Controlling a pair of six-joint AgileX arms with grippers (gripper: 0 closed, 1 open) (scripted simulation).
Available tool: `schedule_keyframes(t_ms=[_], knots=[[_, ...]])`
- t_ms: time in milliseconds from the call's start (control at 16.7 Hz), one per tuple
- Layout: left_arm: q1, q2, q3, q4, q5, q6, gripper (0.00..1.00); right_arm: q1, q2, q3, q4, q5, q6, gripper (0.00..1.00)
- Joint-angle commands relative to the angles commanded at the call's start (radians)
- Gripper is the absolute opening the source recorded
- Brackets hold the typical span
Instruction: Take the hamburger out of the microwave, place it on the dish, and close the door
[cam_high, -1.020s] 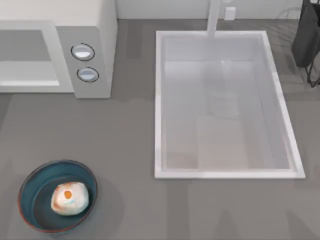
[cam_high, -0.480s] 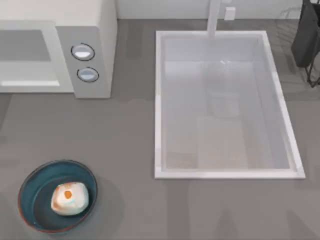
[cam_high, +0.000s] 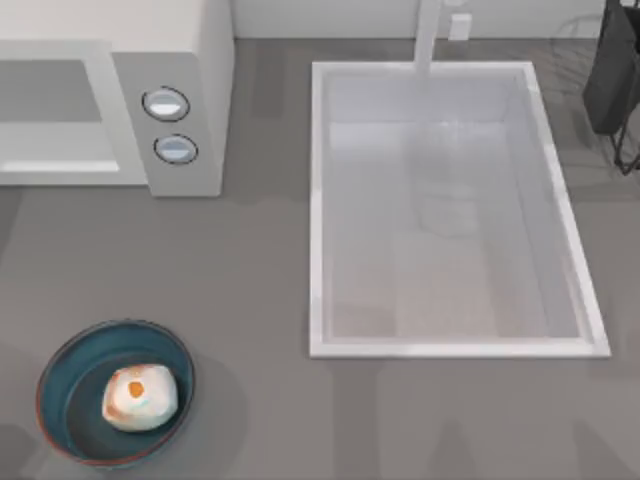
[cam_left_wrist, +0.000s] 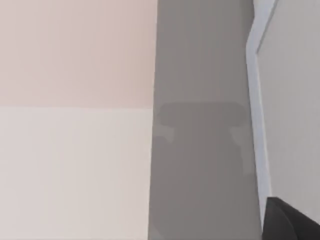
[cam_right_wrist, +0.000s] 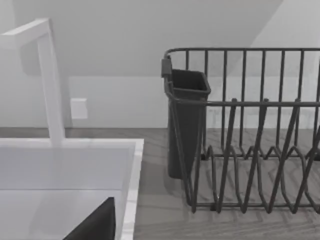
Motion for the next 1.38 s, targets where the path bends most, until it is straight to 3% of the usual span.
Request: schedule_keyframes(t_ms=[300,780,1380], knots=[[0.050,0.244,0.166,-0.037,0.000,0.119,0.00,0.000,0.000,0.000,0.000,0.000,0.000,1.00],[0.050,0.271,0.165,-0.023,-0.001,0.131,0.00,0.000,0.000,0.000,0.000,0.000,0.000,1.00],[0.057,0.385,-0.081,0.340,0.002,0.136,0.00,0.000,0.000,0.000,0.000,0.000,0.000,1.00]])
